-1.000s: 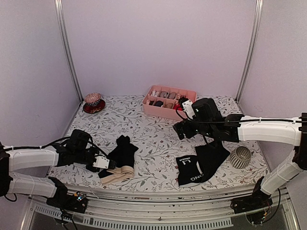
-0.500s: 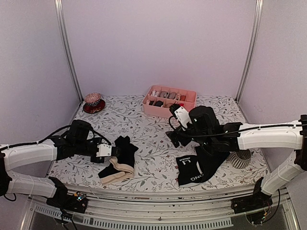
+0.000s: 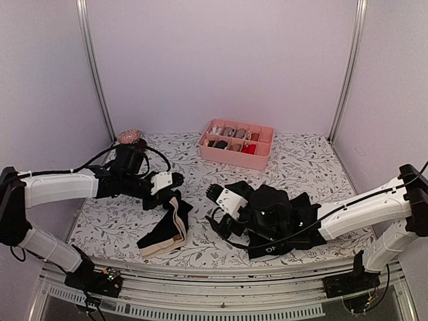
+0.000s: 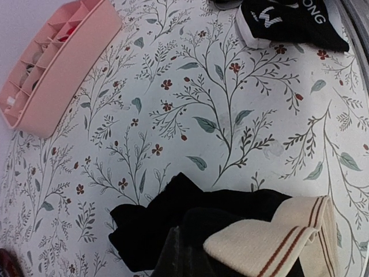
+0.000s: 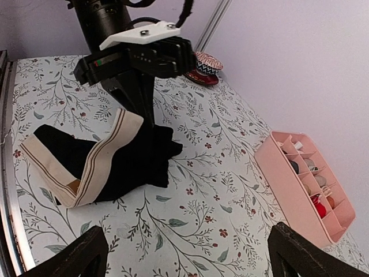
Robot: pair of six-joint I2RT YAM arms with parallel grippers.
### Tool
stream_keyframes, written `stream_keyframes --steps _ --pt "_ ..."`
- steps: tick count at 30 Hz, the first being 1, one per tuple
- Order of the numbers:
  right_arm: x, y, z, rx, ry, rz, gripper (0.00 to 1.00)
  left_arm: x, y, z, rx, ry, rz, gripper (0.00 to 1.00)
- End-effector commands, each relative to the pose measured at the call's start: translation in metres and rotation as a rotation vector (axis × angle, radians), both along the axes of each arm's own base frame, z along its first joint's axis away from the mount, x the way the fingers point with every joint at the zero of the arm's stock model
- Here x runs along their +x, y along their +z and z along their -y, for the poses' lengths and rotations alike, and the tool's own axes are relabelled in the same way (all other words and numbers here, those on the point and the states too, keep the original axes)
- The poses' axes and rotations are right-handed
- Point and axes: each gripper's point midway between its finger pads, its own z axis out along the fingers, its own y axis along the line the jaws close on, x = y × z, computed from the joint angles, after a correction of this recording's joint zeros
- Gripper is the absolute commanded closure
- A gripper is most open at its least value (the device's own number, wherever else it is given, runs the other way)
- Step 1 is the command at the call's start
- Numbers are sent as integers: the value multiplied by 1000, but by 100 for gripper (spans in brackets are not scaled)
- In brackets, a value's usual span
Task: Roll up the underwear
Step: Pick up the underwear from the center of the board, then pass from the left arm to the right
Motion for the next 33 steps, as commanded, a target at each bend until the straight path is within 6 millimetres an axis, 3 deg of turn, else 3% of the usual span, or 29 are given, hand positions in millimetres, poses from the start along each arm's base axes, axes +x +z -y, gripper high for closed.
stream_keyframes --steps 1,4,9,15,18,19,25,33 --pt "-4 5 -29 66 -24 56 0 0 1 7 -46 66 -94 100" --pt "-7 1 -54 108 -57 38 0 -1 3 7 -62 73 -93 100" --pt "-9 -24 -89 161 -119 -2 0 -10 10 12 -108 33 -100 100" --pt "-7 -16 -109 289 -157 -1 4 -15 7 12 -115 19 -109 100" --pt "-2 -27 -118 280 -180 5 7 -17 6 12 -115 14 -114 100" --pt "1 -21 -124 299 -195 12 8 -17 6 12 -116 13 -114 100" --pt "12 -33 -129 286 -273 45 21 -20 7 10 -119 6 -107 100" --pt "17 -50 -118 263 -333 55 31 -22 8 11 -126 -1 -108 100"
